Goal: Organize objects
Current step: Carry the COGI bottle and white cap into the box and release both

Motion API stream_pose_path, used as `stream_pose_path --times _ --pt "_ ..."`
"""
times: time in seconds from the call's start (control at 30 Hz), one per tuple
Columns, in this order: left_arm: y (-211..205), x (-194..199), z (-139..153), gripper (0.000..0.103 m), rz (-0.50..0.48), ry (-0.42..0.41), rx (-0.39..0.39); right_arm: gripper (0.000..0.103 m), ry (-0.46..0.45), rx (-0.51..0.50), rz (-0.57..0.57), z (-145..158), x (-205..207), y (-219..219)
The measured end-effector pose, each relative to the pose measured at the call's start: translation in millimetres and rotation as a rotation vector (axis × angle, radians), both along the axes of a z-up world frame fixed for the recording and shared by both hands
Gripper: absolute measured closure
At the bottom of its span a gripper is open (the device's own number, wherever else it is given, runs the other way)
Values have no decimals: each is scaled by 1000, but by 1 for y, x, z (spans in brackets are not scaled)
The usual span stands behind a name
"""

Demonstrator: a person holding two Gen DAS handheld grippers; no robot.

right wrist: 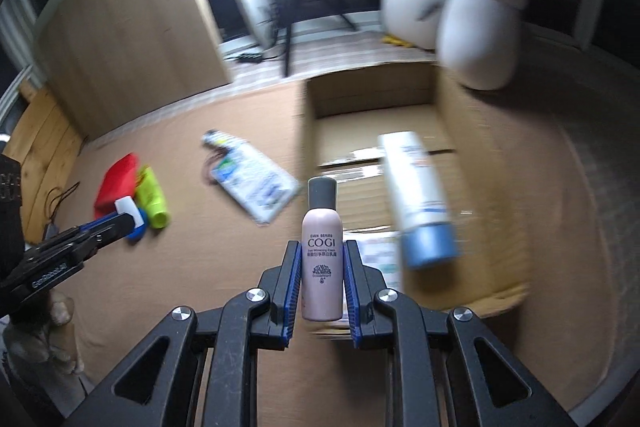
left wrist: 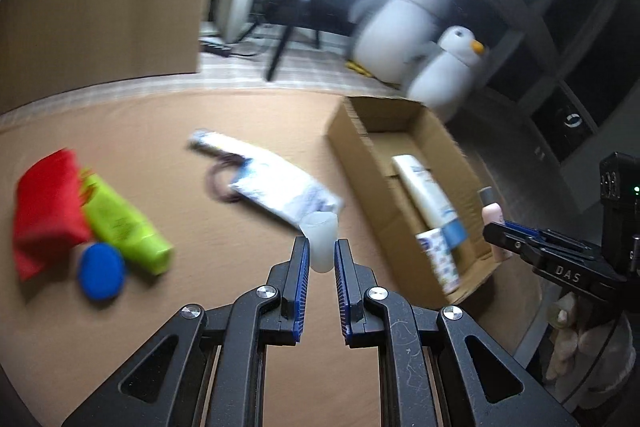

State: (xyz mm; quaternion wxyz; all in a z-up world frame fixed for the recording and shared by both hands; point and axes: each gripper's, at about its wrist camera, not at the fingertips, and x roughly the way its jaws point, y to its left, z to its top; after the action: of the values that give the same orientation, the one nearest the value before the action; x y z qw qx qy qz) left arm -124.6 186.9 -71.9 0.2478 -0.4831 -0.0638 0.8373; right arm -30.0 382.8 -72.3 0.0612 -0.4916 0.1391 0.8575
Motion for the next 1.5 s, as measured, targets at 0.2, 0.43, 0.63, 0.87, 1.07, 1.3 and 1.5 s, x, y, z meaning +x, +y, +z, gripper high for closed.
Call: stream_pose_path --times 0.2,0.43,0.63,0.87,1.07,1.3,1.5 --pt "65 -7 0 89 -63 12 -7 85 -6 13 -36 -3 6 41" --pt "115 -14 -9 89 -99 2 -24 85 -15 16 -23 -9 5 61" --pt "130 -19 -13 83 -110 -7 -12 84 -22 15 -15 -13 3 69" --pt "127 -19 -8 49 -95 12 17 61 7 20 -20 -7 6 72" --pt "113 -19 -7 49 -79 16 12 60 11 -5 -32 -7 7 73" --pt "78 -12 -10 49 -45 12 -10 59 12 -39 -39 -8 9 64" --pt "22 -6 -17 49 29 5 -57 49 39 -55 -33 -4 13 42"
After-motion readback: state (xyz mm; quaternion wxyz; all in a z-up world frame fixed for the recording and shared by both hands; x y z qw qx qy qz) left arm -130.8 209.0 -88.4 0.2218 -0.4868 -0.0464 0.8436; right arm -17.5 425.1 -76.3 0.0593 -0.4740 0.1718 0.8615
